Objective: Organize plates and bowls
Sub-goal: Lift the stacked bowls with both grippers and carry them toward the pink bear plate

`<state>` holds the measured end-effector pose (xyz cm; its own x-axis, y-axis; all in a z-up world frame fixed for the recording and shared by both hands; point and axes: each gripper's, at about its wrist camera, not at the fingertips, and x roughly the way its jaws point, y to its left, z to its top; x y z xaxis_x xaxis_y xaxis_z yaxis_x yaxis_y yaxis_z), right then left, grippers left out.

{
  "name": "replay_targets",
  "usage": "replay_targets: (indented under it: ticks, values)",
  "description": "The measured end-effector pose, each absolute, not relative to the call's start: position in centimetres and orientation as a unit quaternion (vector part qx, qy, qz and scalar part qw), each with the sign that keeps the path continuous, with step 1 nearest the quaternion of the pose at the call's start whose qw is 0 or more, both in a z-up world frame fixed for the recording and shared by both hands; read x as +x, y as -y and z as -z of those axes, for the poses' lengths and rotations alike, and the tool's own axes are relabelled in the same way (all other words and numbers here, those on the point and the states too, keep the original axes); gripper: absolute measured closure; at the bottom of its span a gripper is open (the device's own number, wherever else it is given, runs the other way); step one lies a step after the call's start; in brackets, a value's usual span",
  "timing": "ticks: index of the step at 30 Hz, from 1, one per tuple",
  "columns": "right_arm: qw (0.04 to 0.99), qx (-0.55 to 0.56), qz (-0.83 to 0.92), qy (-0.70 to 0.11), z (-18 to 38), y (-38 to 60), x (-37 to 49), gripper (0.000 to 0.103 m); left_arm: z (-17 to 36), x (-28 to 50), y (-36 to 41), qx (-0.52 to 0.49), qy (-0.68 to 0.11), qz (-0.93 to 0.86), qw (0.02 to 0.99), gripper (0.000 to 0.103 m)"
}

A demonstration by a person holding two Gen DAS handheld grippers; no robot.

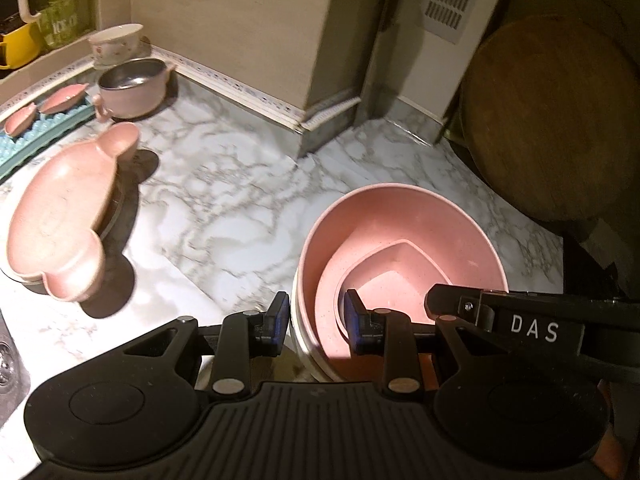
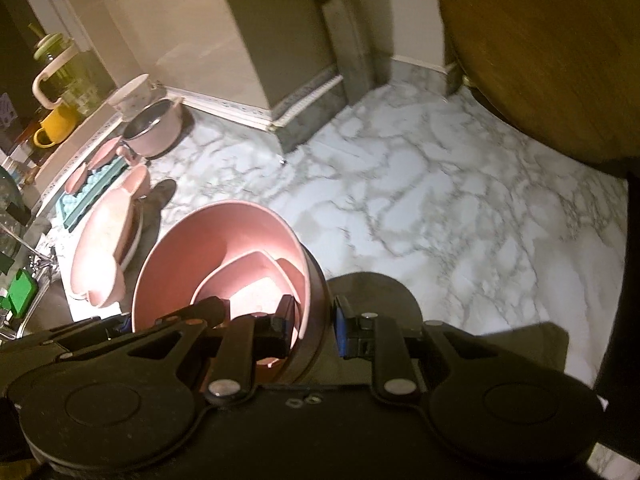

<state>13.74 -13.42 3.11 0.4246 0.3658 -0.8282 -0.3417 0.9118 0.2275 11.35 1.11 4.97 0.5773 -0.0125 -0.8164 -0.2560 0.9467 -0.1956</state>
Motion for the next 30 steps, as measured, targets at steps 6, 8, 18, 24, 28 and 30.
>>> replay_targets:
  ticks: [6, 8, 18, 24, 28, 30]
  values:
    - [0.843, -0.001, -0.222, -0.49, -3.4, 9.2, 14.2, 0.084, -5.4, 11.5, -5.1, -0.152, -0.45, -0.084, 0.876, 0.075]
    - [0.842, -0.007, -0.227, -0.489, -3.4, 7.7, 14.3, 0.084, -5.5, 11.5, -6.5, -0.154, -0.45, -0.089, 0.875, 0.075]
    - [0.833, -0.023, -0.249, -0.493, -3.3, -0.5, 15.2, 0.084, -5.4, 11.9, -14.5, -0.164, -0.45, -0.112, 0.87, 0.075]
    - [0.829, -0.026, -0.26, -0.494, -3.1, -4.8, 15.8, 0.085, -5.6, 12.0, -18.9, -0.167, -0.448, -0.124, 0.87, 0.075]
    - [0.828, -0.027, -0.265, -0.493, -3.0, -7.4, 16.1, 0.085, -5.5, 12.0, -21.5, -0.17, -0.445, -0.131, 0.869, 0.075]
    - [0.826, -0.028, -0.268, -0.494, -2.9, -8.6, 16.2, 0.085, -5.5, 11.8, -22.8, -0.172, -0.445, -0.135, 0.868, 0.075]
